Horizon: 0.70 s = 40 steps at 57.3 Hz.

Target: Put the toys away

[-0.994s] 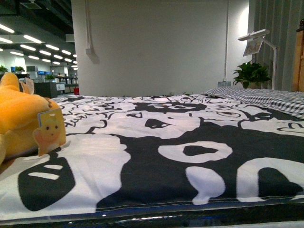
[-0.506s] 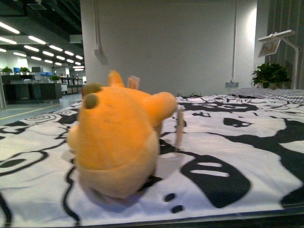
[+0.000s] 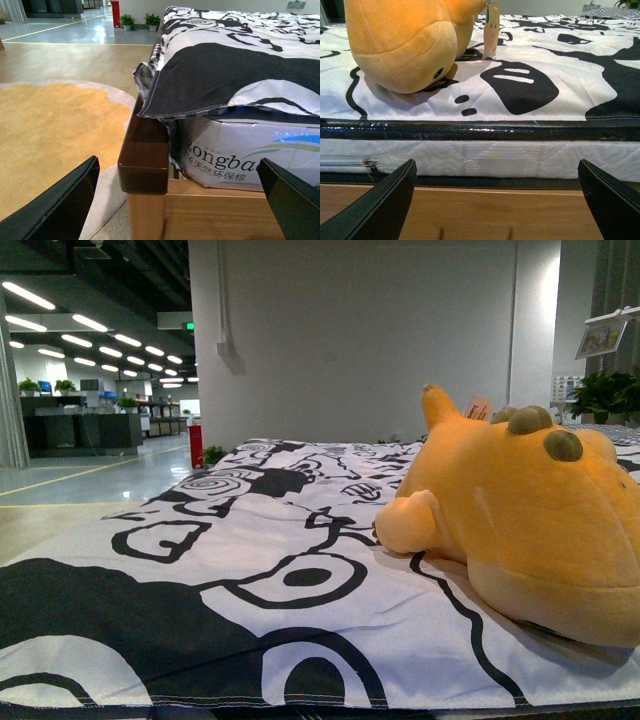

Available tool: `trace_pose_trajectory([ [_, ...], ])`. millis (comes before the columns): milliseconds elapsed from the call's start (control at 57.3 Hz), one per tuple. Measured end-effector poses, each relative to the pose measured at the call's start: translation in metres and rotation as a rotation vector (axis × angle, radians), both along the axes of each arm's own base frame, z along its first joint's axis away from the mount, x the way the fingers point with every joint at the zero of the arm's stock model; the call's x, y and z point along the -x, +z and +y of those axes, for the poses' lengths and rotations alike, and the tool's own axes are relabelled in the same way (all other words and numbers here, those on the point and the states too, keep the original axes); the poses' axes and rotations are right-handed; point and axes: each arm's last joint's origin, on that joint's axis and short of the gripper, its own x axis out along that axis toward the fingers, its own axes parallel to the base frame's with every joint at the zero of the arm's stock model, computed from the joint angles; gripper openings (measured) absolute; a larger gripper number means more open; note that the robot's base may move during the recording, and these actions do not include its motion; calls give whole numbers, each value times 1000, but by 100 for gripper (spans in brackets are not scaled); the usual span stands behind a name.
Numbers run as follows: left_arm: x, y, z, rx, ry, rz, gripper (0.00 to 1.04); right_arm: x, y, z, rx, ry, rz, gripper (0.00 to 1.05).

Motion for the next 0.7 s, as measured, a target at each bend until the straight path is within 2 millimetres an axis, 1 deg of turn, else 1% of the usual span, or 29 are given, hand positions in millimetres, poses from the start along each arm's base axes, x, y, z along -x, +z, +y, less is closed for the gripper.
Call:
trace_pose_trajectory([
  [122, 0, 0, 0, 0, -1, 0, 98, 0, 0, 0, 0, 0, 0, 98],
  [174, 0, 0, 0, 0, -2, 0, 98, -1, -2, -1, -74, -9, 45, 98],
  [279, 0, 0, 0, 0, -2, 0, 98, -3, 0, -5, -160, -20, 65, 98],
  [349, 0, 0, 0, 0, -2, 0, 98, -4, 11, -9, -202, -20, 42, 98],
  [506, 0, 0, 0, 0, -2, 0, 98, -12, 50, -17, -224, -19, -63, 98],
  [593, 0, 0, 0, 0, -2, 0, 98, -22, 71, -17, -217, -5, -105, 98],
  [698, 0, 0, 0, 0, -2, -1, 98, -43, 104, -12, -205, 31, -159, 98],
])
